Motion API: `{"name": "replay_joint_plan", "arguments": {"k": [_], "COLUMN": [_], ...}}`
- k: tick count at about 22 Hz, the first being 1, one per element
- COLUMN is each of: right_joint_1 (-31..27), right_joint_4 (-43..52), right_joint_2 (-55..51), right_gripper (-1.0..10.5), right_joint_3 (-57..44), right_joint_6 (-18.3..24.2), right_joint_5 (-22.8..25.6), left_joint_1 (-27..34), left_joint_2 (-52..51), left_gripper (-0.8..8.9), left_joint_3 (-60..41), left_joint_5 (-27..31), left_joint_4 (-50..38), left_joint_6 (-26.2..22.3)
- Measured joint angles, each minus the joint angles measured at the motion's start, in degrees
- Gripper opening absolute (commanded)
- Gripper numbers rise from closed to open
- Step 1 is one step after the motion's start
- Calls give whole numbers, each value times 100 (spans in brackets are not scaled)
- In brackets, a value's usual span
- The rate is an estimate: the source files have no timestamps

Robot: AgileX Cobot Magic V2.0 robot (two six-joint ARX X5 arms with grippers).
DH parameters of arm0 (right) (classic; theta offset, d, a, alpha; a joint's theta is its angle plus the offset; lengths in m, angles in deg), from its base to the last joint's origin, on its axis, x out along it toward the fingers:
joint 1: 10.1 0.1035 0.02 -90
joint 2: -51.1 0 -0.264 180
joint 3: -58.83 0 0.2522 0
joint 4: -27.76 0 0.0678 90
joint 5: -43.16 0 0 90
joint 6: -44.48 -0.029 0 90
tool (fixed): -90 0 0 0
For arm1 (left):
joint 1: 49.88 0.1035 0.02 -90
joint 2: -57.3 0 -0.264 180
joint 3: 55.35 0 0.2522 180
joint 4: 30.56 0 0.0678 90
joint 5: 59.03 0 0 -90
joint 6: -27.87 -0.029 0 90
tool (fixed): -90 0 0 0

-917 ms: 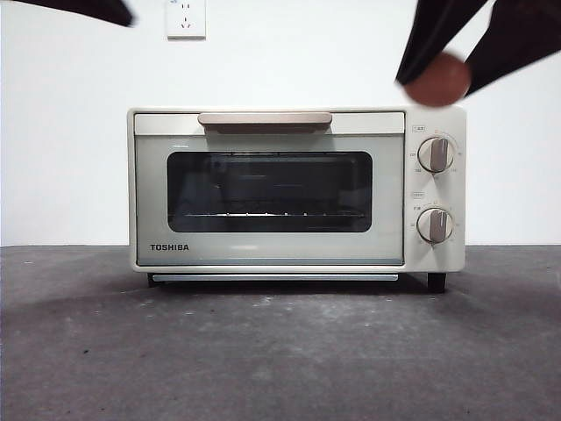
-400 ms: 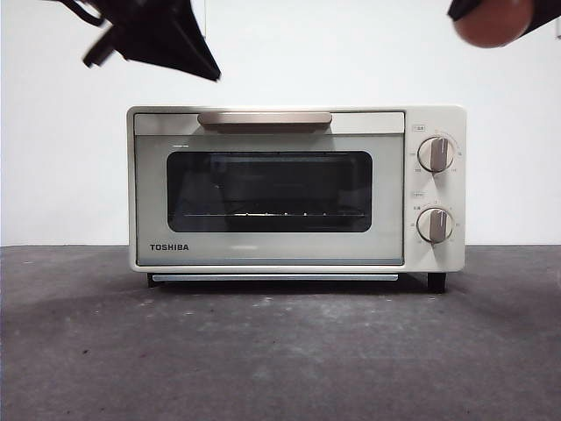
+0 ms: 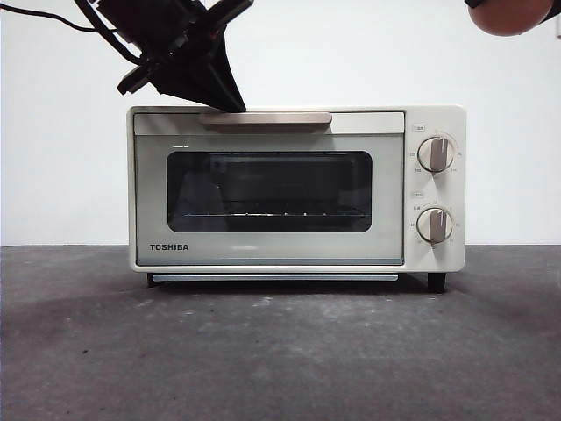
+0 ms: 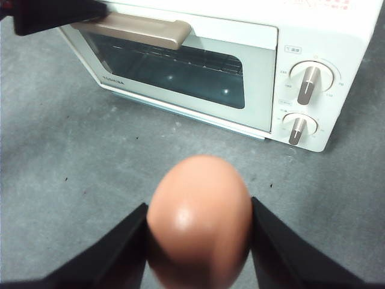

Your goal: Eggoven

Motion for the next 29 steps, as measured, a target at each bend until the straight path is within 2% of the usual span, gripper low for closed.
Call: {"name": "replay_joint_plan", "arguments": {"k": [11,17,29], "right_joint_1": [-2,-2,-2], "right_joint_4": [-44,87,219], "right_joint_2": [-2,-2,66], "right_gripper": [2,2,2], "right_joint_3": [0,0,0], "right_joint_6": [13,15,17], "right_joint_5": [2,4,138], "left_joint_1": [-199,-702,-1775], "left_joint_2": [101,101,140], "left_gripper": [7,7,7], "left_joint_3": [129,164,81], "left_joint_5": [63,24,59], "left_joint_4": [168,570,1963], "left_joint_6": [-118,-212,-144]}}
